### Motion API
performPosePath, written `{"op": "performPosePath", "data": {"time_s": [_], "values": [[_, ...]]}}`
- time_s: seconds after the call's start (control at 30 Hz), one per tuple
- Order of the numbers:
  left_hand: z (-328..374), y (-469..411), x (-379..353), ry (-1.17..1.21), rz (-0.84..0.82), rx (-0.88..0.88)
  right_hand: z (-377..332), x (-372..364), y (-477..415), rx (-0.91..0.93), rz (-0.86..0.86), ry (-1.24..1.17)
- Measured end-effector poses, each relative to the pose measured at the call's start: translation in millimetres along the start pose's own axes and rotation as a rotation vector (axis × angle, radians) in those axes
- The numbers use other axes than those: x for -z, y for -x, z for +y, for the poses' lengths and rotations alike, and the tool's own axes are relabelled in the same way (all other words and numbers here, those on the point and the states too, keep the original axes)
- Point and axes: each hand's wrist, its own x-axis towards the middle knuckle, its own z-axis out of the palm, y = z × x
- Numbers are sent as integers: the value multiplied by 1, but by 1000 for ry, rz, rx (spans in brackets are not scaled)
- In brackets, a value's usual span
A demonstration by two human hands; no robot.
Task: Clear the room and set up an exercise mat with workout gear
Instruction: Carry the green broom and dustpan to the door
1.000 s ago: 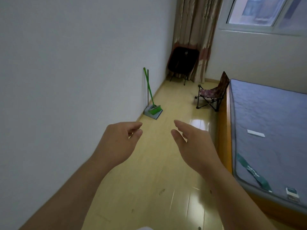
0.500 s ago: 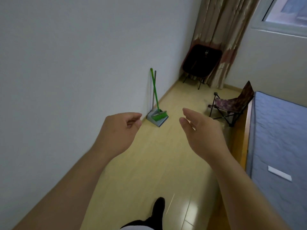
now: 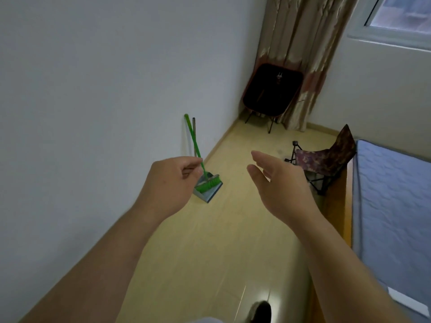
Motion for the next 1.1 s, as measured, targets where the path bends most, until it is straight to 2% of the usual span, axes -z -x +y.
{"op": "performPosePath", "data": {"time_s": [0.3, 0.57, 0.9, 1.1], "values": [[15, -167, -86, -57, 99, 65, 88, 20, -198, 76, -62, -77], [18, -289, -113, -131, 224, 174, 101, 22, -361, 208, -218, -47], [-62, -421, -109, -151, 299, 331, 82, -60, -523, 337, -359, -55], [-121, -502, -116, -167, 253, 394, 72, -113, -599, 381, -469, 58]]}}
